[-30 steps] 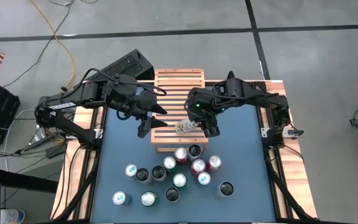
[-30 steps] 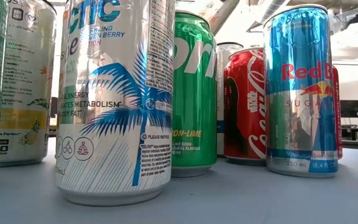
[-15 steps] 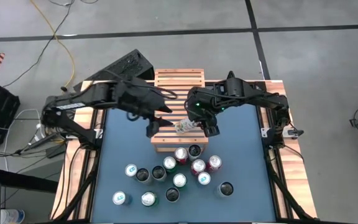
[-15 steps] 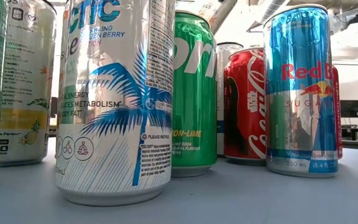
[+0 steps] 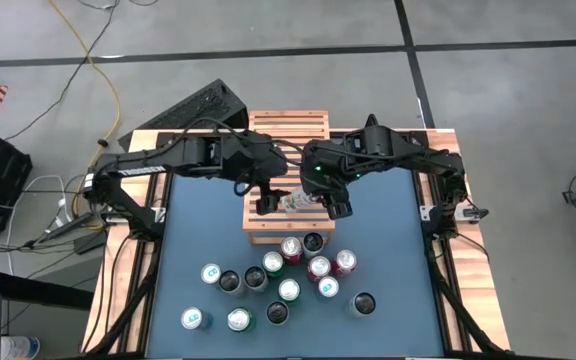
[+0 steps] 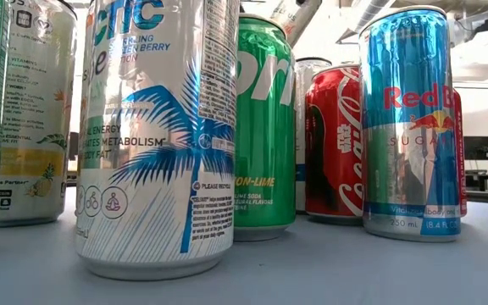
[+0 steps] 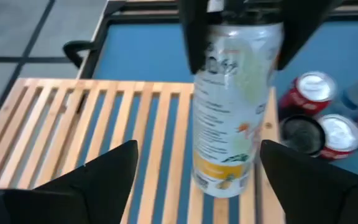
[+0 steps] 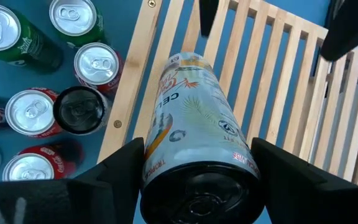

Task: Place canned beverage on shelf
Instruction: Put the top right white yellow soda can on the shelf

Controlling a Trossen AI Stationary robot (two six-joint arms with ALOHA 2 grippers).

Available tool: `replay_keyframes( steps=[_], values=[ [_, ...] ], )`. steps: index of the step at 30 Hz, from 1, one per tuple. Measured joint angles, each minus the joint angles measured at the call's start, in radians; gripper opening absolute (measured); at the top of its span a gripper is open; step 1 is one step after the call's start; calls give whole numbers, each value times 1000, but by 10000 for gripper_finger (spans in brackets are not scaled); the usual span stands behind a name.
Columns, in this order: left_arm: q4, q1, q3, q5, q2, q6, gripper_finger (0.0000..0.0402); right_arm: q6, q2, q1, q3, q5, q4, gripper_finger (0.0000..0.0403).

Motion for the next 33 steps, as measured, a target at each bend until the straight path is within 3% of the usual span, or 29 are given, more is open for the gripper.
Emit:
replay_keyframes(
  steps=[8, 18, 24, 33],
  values=[
    [79, 11, -76, 69, -7, 5, 333, 0, 0, 0, 1, 1, 21, 271],
    [385, 17, -303, 160, -85, 3, 327, 3, 0, 0, 2, 2, 33, 271],
    [577, 17, -422, 131, -86, -25, 327, 0, 0, 0, 2, 1, 45, 271],
    [634, 28, -441, 188, -74, -24, 327, 0, 0, 2, 2, -2, 69, 271]
  ],
)
